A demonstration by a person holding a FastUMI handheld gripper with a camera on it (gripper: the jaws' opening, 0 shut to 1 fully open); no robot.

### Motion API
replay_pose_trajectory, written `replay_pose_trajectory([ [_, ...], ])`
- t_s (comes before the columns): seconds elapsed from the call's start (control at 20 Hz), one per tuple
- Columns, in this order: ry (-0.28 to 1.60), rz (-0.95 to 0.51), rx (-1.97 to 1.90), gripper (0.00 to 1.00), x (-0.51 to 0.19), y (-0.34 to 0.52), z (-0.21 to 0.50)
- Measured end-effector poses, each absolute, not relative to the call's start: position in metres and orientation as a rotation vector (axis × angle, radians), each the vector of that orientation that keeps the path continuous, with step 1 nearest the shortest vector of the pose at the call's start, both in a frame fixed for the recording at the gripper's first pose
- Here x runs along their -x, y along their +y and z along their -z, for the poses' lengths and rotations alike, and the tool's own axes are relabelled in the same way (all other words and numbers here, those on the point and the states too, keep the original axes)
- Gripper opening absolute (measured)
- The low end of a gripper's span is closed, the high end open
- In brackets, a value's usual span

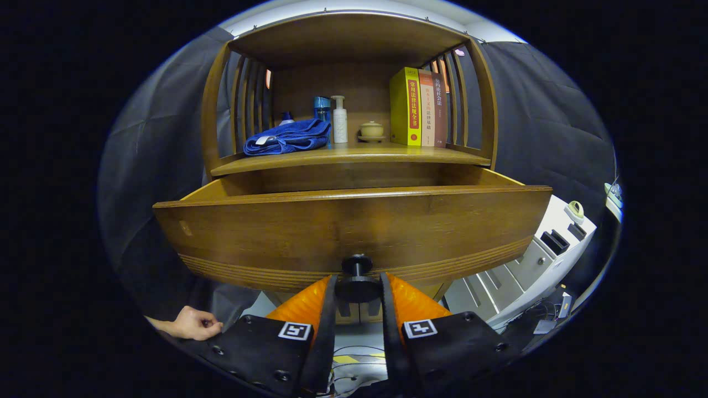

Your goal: Pull open the drawer, take out the items inside it, and place them on the countertop above the cabinet.

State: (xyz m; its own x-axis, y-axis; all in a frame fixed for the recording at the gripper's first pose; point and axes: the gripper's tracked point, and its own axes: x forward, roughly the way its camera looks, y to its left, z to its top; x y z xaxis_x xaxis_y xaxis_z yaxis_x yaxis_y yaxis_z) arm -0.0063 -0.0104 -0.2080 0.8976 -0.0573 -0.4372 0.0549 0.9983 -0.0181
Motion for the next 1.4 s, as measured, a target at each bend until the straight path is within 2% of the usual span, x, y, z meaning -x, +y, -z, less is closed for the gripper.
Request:
replay_pose_trajectory([
  [0.7,0.494,0.057,0.004,0.47,0.042,-0.011,0.223],
  [0.9,0.468,0.054,-0.012,0.57,0.047,-0.011,0.214],
  [1.05,0.438,0.038,-0.013,0.87,0.047,-0.01,0.193],
  [1.4,0.361,-0.011,0.016,1.0,0.032,-0.001,0.121],
])
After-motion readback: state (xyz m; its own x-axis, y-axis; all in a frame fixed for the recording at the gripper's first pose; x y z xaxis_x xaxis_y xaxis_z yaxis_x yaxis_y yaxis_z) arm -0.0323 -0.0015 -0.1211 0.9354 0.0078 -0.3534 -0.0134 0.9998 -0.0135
